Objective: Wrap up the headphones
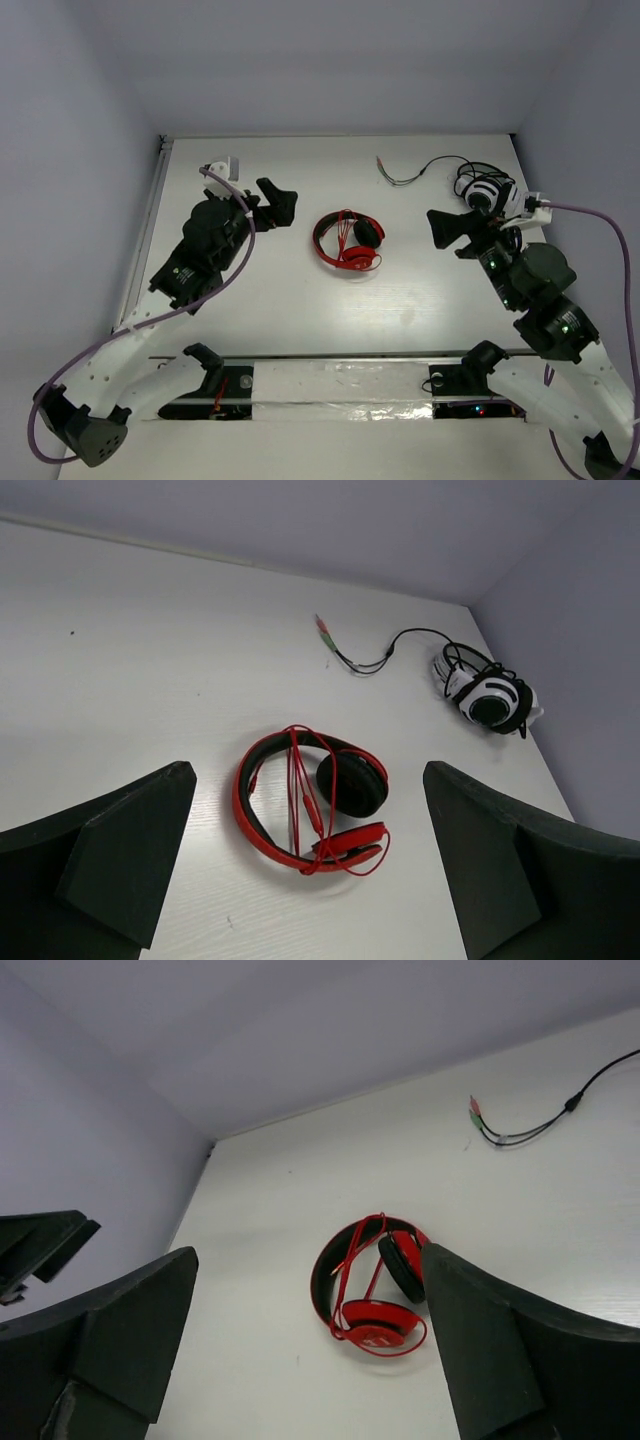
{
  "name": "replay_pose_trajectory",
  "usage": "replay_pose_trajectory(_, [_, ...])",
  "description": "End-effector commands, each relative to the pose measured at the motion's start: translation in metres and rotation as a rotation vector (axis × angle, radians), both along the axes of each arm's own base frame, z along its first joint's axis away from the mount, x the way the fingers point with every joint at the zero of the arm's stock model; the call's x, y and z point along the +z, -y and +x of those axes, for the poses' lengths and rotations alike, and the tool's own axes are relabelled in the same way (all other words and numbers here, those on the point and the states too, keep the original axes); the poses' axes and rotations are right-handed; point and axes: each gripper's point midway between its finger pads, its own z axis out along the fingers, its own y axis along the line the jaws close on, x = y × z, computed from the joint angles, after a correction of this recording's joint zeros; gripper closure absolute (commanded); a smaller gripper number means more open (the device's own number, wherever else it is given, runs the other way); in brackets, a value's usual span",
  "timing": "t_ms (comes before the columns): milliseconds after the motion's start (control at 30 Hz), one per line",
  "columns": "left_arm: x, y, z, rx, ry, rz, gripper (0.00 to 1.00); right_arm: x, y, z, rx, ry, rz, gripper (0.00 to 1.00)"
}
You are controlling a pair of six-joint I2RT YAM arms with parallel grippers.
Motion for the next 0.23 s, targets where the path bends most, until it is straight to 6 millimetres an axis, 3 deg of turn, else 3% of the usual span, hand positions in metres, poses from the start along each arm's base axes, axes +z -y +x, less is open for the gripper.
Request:
replay_pose_trajectory(0, [0.030, -0.007, -0.010, -0.015, 0.084, 0.001, 0.01, 0.014, 0.011, -0.005, -0.032, 0.018, -0.005, 0.00])
replay_pose_trajectory(200, [0.050, -0.015, -0.027, -0.035, 0.145, -0.035, 0.01, 0.045, 0.015, -0.021, 0.000, 0.054, 0.026, 0.00])
